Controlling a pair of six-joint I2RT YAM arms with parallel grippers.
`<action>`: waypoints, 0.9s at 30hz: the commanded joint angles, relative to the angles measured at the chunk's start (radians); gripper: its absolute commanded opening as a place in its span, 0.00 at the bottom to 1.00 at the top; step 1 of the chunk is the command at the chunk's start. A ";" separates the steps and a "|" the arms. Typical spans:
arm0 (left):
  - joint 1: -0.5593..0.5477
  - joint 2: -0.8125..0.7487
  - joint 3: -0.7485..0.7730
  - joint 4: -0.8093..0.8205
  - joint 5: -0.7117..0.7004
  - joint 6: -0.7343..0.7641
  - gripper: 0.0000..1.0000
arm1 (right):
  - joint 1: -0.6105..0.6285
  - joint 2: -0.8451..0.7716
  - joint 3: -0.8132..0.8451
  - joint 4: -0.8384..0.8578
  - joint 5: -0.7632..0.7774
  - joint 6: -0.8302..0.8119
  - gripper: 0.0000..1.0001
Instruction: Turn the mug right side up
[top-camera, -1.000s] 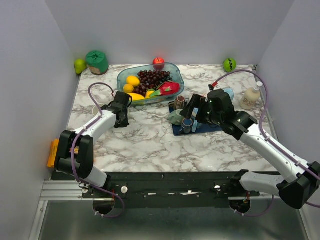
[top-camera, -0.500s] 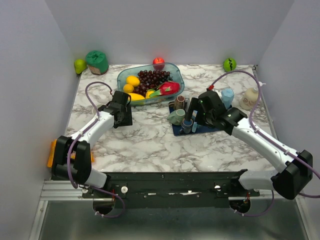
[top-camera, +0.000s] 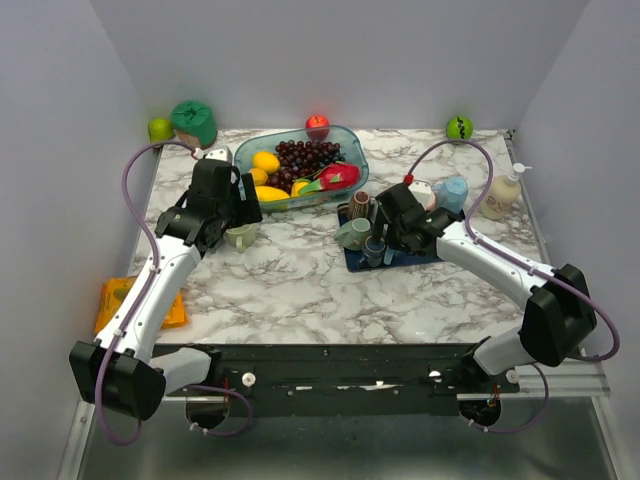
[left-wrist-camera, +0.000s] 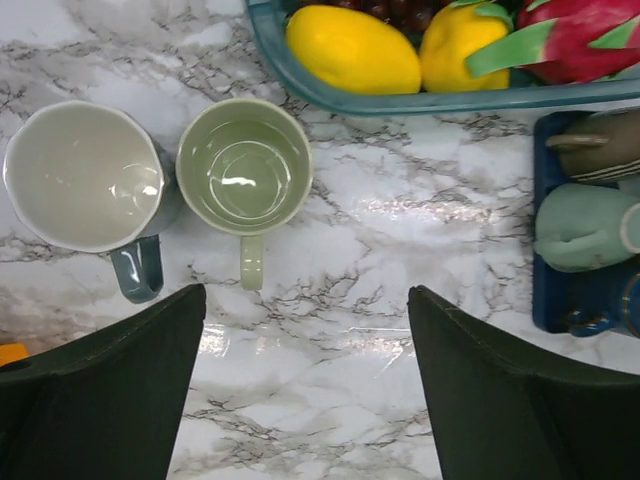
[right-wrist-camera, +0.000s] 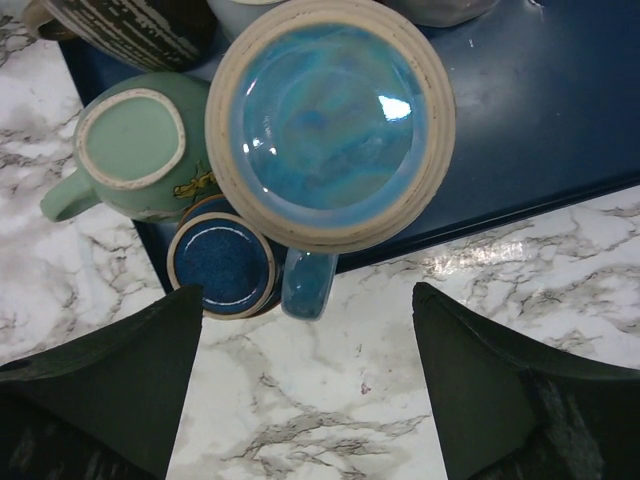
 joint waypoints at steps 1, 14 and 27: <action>0.004 -0.031 0.055 -0.032 0.129 -0.007 0.91 | 0.002 0.031 0.032 -0.037 0.104 0.020 0.89; 0.003 -0.046 0.081 -0.021 0.212 -0.005 0.95 | -0.048 0.036 -0.041 -0.054 0.149 0.034 0.75; 0.003 -0.045 0.078 -0.023 0.218 0.004 0.96 | -0.062 0.078 -0.052 -0.034 0.131 -0.008 0.61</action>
